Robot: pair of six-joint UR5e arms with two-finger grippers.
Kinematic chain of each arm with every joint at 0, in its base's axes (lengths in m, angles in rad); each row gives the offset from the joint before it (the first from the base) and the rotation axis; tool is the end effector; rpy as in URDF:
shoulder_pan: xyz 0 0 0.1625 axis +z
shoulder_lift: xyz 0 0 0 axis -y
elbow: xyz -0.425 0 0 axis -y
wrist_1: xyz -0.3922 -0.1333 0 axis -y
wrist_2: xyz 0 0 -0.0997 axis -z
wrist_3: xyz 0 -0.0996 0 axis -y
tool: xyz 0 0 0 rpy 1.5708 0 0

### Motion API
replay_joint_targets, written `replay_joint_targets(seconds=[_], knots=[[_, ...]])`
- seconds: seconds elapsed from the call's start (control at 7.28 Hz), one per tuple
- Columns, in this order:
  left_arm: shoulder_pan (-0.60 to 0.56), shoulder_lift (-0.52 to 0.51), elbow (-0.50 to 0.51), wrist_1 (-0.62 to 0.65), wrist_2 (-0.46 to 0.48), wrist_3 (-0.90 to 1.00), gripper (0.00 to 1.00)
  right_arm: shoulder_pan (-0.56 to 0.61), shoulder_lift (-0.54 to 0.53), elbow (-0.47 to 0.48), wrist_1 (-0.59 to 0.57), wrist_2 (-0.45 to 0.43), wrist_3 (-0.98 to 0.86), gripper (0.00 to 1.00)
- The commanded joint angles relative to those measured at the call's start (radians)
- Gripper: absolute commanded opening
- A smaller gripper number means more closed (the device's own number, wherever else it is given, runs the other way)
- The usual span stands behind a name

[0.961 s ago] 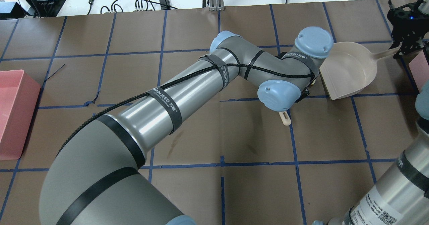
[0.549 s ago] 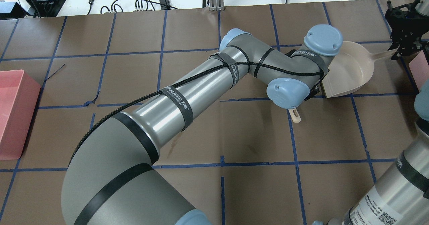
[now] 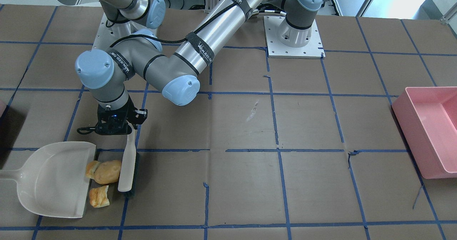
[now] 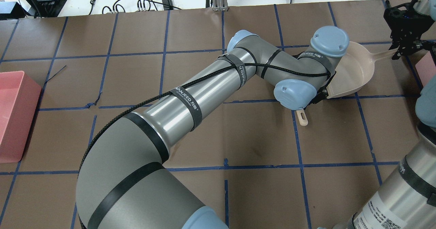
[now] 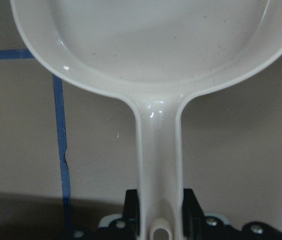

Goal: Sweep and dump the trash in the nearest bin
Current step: 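Sweep the potato and bread pieces into the dustpan with the left gripper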

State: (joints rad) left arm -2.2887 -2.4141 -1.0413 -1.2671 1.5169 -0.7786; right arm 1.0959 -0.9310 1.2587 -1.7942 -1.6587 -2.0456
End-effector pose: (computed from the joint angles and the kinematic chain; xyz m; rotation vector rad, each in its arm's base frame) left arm -0.6235 -0.5032 0.2236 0.0947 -3.1068 -0.0685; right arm -0.2157 -0.6918 0.2682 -2.1715 2.1618 0.1772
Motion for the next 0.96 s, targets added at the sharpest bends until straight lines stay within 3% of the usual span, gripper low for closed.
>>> replay_joint_targets(seconds=[0.0,0.82], knots=[[0.0,-0.04,0.061,-0.001,-0.01,0.004,0.0,0.001,-0.006,0.019,-0.007,0.005,0.002,0.0],[-0.044,-0.054,0.158,-0.014,-0.018,0.123,0.0,0.015,-0.026,0.059,-0.053,0.001,0.013,0.0]])
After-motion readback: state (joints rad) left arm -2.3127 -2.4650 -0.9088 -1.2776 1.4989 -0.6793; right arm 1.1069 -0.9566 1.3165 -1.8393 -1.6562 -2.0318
